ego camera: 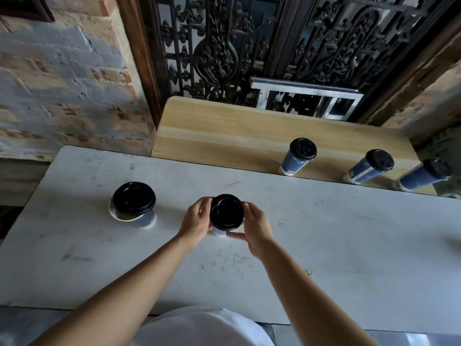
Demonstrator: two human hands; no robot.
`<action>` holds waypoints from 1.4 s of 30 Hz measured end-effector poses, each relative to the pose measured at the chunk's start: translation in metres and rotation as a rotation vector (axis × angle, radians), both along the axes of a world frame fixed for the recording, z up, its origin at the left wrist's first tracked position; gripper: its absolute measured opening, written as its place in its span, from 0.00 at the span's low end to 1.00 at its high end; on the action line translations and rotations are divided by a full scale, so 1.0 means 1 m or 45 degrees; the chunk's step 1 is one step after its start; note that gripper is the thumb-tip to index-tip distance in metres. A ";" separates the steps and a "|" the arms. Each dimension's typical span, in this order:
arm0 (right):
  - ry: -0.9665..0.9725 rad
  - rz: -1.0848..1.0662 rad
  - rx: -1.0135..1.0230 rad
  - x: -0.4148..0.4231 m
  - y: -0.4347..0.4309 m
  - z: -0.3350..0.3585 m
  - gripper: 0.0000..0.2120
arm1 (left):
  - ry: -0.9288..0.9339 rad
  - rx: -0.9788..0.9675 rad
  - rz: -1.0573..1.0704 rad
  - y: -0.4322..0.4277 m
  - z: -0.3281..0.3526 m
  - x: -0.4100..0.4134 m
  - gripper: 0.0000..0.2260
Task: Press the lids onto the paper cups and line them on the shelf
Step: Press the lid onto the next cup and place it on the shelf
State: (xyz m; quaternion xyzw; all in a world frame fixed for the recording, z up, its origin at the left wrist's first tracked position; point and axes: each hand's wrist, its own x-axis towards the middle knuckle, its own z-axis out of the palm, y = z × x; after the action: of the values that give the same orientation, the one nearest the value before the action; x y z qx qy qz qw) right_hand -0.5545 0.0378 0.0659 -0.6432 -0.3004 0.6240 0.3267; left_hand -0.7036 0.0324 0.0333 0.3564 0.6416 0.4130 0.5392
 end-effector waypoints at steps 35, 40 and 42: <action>0.331 -0.100 -0.088 0.005 -0.015 -0.004 0.16 | 0.118 -0.205 0.166 -0.015 0.008 0.006 0.17; 0.181 -0.049 -0.002 0.001 -0.012 -0.004 0.14 | 0.114 -0.003 0.016 -0.014 0.004 0.000 0.09; 0.173 -0.054 0.015 0.000 -0.014 -0.006 0.14 | 0.087 0.004 -0.044 -0.014 0.004 -0.001 0.10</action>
State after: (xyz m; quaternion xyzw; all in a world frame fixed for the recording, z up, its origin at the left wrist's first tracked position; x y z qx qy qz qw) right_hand -0.5546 0.0239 0.0597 -0.6036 -0.2675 0.6575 0.3631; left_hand -0.7042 0.0182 0.0373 0.3823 0.6527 0.3922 0.5234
